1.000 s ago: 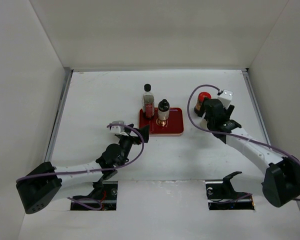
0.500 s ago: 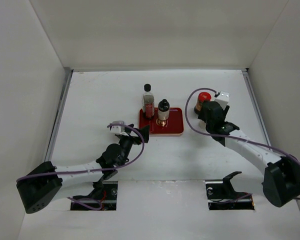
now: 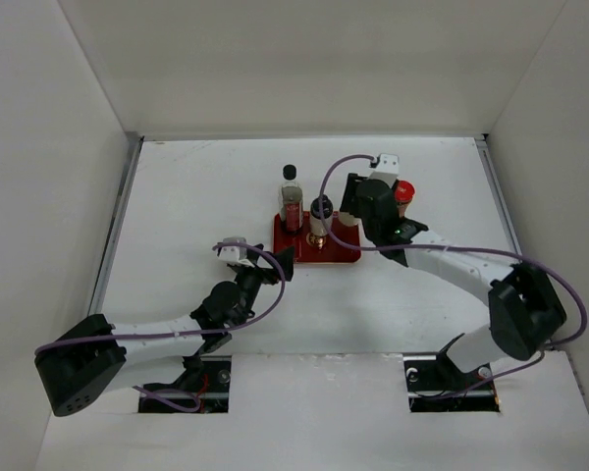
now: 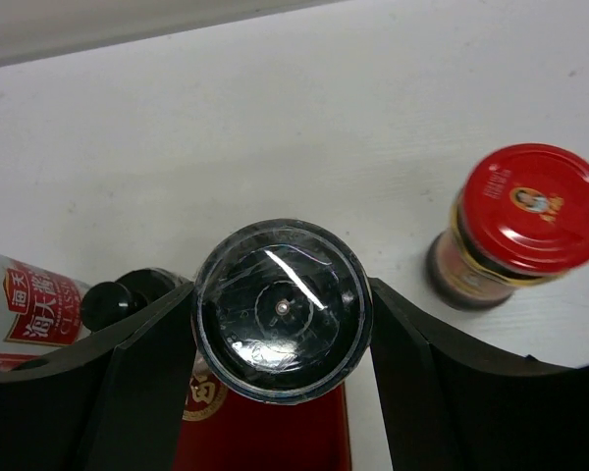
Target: Organize the condiment bottles
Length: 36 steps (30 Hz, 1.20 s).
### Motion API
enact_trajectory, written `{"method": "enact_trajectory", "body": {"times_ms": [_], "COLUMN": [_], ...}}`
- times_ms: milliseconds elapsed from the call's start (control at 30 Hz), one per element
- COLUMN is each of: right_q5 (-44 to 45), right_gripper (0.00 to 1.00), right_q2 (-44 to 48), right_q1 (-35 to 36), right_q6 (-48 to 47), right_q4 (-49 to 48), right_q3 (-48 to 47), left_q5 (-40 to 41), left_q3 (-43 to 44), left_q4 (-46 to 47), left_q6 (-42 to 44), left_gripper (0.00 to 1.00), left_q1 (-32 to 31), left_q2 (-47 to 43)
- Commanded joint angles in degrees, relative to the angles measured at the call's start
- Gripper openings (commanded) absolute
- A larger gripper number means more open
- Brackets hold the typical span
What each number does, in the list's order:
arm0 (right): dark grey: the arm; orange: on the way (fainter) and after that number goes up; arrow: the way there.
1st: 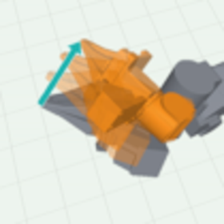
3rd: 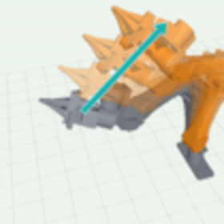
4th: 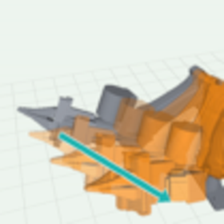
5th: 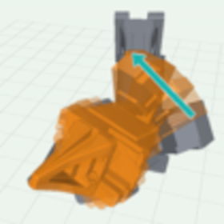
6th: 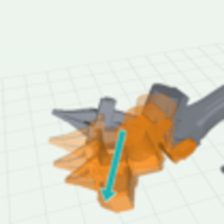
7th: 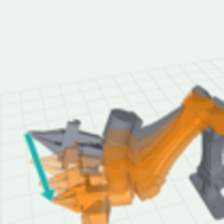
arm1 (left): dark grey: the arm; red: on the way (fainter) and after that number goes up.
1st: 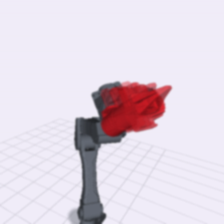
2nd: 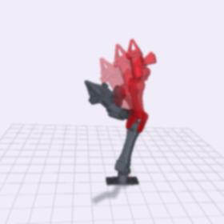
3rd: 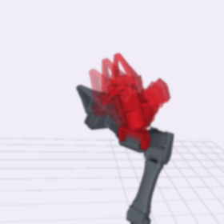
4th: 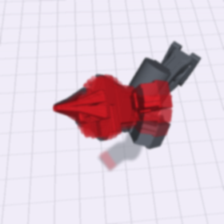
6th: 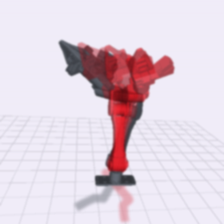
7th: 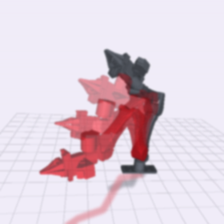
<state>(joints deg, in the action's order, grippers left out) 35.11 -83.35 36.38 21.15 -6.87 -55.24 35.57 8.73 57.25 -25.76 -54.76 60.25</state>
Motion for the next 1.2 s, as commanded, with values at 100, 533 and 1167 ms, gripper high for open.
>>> {"method": "enact_trajectory", "body": {"times_ms": [100, 533, 1167], "right_q5": [-1.3, 0.5, -6.5], "right_gripper": [0.53, 0.88, 1.0], "right_q2": [-6.2, -6.0, -3.3], "right_q1": [0.6, 0.8, -16.2], "right_q6": [0.2, 0.2, -0.8], "right_q4": [-8.4, -6.7, 5.6], "right_q3": [-6.1, -5.2, -3.4], "left_q5": [0.0, 0.1, -0.2], "left_q3": [2.0, 2.1, 2.5], "left_q4": [3.2, 3.2, 3.3], "left_q6": [-0.1, -0.2, -0.5], "left_gripper": [0.9, 0.9, 0.9], "left_q1": [0.2, 0.9, 1.3], "left_q2": [0.3, 1.6, 2.8]}}
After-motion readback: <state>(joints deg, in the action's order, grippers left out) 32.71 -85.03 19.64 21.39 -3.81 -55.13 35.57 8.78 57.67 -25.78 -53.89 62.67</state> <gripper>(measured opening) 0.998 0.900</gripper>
